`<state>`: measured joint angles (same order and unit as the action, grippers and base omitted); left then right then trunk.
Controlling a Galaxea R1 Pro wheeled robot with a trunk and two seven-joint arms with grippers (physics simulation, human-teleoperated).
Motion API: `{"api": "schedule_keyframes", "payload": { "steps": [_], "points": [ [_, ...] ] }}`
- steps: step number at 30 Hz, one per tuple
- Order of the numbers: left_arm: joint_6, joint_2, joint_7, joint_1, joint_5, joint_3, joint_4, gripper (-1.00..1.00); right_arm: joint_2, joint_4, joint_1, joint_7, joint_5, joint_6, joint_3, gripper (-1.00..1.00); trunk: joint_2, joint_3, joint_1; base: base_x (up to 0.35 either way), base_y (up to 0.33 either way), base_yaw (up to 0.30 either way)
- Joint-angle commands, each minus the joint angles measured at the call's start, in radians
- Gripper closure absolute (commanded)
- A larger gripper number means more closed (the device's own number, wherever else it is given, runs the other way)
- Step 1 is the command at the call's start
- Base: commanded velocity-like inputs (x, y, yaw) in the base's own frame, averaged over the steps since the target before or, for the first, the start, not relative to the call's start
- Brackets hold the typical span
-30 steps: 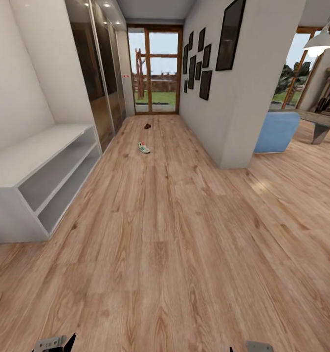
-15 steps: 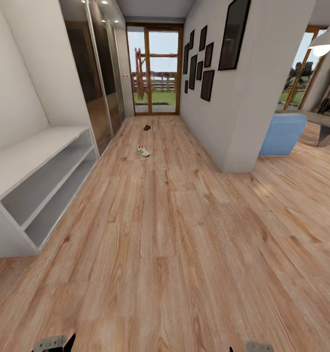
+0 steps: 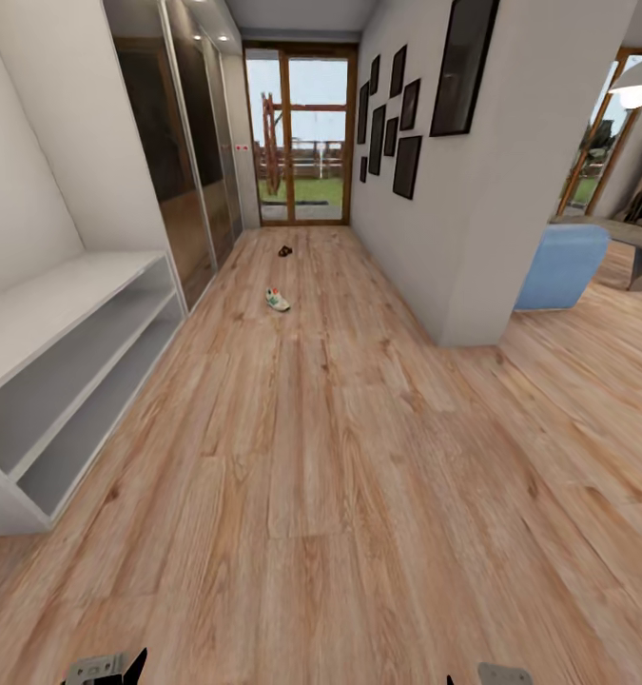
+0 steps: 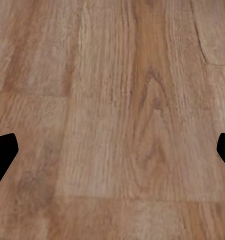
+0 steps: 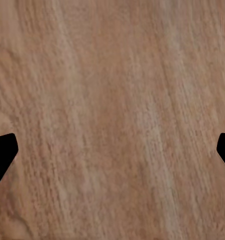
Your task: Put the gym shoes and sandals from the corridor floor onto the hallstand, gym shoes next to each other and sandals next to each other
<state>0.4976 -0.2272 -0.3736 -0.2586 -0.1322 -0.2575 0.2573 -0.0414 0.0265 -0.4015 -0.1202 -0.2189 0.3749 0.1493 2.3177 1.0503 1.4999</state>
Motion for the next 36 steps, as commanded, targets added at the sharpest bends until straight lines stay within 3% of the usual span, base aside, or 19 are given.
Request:
{"api": "schedule_keyframes", "payload": {
  "steps": [1, 27, 36],
  "points": [
    [-0.001, -0.001, -0.01, -0.001, -0.01, -0.002, -0.001, -1.0, 0.0, 0.0, 0.0, -0.002, -0.008, 0.002, 0.009, -1.0, 0.0, 0.001, 0.0, 0.339, 0.0, 0.0],
    [-0.001, -0.001, -0.01, -0.001, -0.01, -0.003, -0.002, -1.0, 0.001, 0.003, 0.0, -0.004, -0.008, 0.005, 0.01, -1.0, 0.0, 0.001, 0.0, 0.339, 0.0, 0.0],
    [-0.001, 0.0, -0.01, -0.001, -0.01, -0.003, -0.002, -1.0, -0.004, 0.038, 0.0, 0.0, -0.005, 0.026, 0.038, -1.0, 0.0, 0.001, 0.0, 0.339, 0.0, 0.0]
  ]
}}
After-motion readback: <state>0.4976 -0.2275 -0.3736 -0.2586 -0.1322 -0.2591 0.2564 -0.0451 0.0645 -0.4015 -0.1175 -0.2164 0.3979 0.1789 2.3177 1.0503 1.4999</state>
